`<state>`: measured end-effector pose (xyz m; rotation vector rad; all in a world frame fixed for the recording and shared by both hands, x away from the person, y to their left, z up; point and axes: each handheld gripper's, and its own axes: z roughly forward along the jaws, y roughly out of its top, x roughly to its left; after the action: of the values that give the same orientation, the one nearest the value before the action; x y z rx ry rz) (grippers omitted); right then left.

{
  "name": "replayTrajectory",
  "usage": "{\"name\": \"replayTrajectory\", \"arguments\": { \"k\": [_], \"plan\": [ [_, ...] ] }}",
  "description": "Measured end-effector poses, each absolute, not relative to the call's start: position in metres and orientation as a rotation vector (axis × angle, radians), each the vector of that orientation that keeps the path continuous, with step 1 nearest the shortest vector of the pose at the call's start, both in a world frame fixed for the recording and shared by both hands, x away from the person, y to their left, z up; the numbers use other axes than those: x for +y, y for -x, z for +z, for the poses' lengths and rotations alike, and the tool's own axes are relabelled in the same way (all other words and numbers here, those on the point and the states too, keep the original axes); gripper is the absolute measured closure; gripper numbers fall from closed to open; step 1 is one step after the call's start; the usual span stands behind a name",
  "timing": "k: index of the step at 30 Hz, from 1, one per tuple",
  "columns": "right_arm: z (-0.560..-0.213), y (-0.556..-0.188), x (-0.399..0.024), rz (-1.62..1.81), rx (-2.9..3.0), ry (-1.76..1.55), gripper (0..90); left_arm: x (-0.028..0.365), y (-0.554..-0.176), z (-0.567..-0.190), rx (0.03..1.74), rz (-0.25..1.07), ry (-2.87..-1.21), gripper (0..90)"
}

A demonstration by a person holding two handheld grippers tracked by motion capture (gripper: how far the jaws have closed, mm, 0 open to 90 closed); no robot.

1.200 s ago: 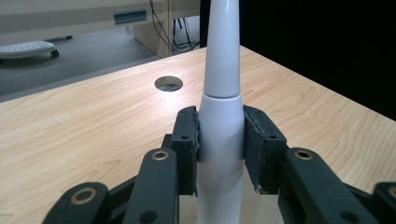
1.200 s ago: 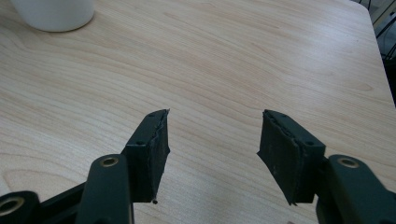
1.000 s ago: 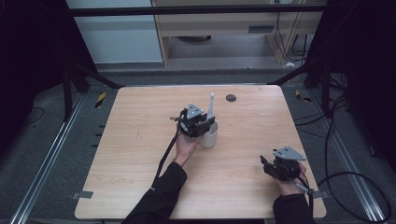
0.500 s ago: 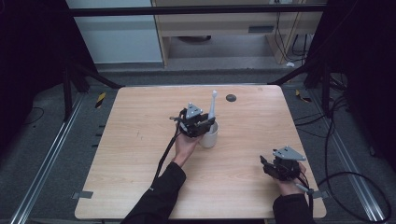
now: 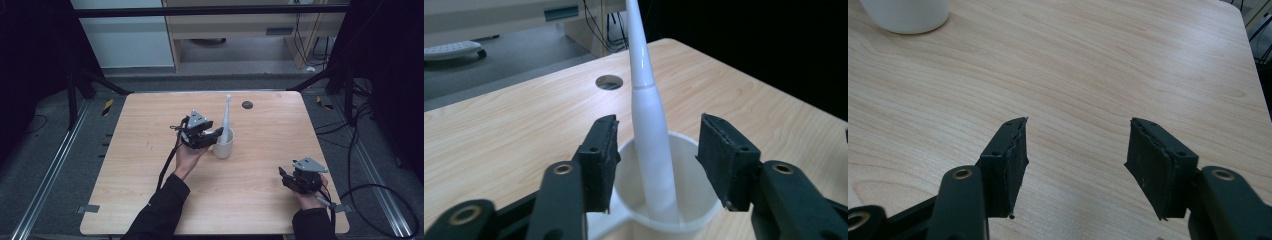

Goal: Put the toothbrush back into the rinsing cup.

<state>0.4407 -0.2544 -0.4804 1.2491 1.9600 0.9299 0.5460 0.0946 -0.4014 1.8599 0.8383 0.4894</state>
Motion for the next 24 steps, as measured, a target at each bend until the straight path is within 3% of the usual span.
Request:
{"name": "replayTrajectory", "arguments": {
  "k": [15,24],
  "plan": [
    [-0.479,-0.438,-0.254,0.929,1.941,-1.263,35.1,0.150,-0.491,-0.406,0.849,0.620,-2.014,28.7],
    [-0.480,-0.437,-0.256,0.919,1.936,-1.276,32.4,0.184,-0.475,-0.428,0.939,0.646,-2.053,24.5]
  ]
}}
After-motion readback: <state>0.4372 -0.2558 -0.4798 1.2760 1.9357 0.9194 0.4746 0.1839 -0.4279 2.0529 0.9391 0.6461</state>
